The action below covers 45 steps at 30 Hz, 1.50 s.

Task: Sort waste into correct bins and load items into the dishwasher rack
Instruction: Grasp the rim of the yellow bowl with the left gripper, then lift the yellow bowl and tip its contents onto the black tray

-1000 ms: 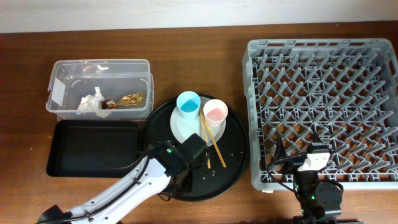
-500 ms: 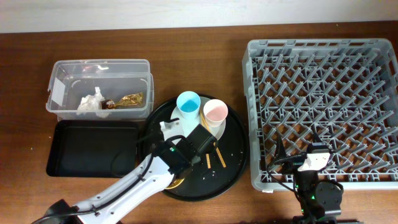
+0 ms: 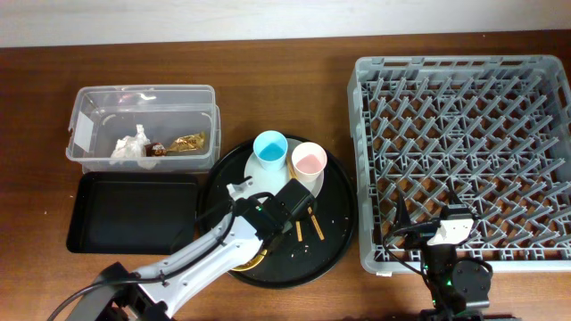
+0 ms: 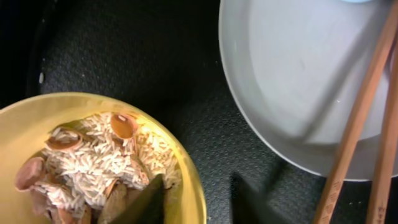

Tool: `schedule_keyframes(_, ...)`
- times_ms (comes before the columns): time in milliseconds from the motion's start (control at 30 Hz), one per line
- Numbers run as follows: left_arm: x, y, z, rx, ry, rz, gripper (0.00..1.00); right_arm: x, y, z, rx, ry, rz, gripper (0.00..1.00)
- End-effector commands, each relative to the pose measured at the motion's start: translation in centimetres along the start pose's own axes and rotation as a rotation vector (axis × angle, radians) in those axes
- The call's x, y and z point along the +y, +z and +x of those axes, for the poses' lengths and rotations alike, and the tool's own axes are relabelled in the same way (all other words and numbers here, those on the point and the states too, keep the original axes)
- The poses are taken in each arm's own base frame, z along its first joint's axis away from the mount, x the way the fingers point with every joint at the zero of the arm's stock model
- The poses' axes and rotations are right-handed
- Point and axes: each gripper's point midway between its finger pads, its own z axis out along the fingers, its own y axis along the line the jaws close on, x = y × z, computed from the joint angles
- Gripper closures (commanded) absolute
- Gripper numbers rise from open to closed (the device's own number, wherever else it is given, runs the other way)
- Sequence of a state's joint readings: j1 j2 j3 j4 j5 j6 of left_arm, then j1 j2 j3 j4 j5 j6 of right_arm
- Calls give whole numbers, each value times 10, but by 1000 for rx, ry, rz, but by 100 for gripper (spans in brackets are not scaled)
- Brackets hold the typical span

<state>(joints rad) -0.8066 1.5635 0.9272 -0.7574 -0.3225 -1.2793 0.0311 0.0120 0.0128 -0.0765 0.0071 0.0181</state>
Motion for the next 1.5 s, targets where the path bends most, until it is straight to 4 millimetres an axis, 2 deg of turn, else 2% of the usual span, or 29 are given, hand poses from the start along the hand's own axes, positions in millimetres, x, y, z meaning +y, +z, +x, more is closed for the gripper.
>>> schedule_keyframes(0, -2, 2, 11, 58, -1, 3, 71, -2, 0, 3, 6, -3, 11, 2)
schedule_keyframes(267, 5, 10, 17, 78, 14, -41, 73, -2, 0, 3, 6, -3, 11, 2)
schedule_keyframes(533, 3, 11, 10, 40, 10, -38, 92, -2, 0, 3, 6, -3, 11, 2)
schedule_keyframes(667, 3, 11, 11, 42, 25, -37, 96, -2, 0, 3, 6, -3, 11, 2)
schedule_keyframes(933, -3, 8, 34, 176, 297, 27, 95, -2, 0, 3, 6, -3, 11, 2)
schedule_keyframes(1100, -1, 8, 35, 181, 306, 18, 94, -2, 0, 3, 6, -3, 11, 2)
schedule_keyframes(1133, 0, 8, 35, 181, 339, 18, 77, -2, 0, 3, 6, -3, 11, 2)
schedule_keyframes(1167, 0, 8, 35, 181, 363, 20, 72, -2, 0, 3, 6, -3, 11, 2)
schedule_keyframes(1233, 0, 8, 34, 180, 370, 21, 72, -2, 0, 3, 6, -3, 11, 2)
schedule_keyframes(1300, 0, 8, 33, 172, 371, 17, 73, -2, 0, 3, 6, -3, 11, 2)
schedule_keyframes(1433, 4, 10, 22, 113, 373, -13, 92, -2, 0, 3, 6, -3, 11, 2)
schedule_keyframes(1467, 4, 10, 22, 109, 374, -15, 93, -2, 0, 3, 6, -3, 11, 2)
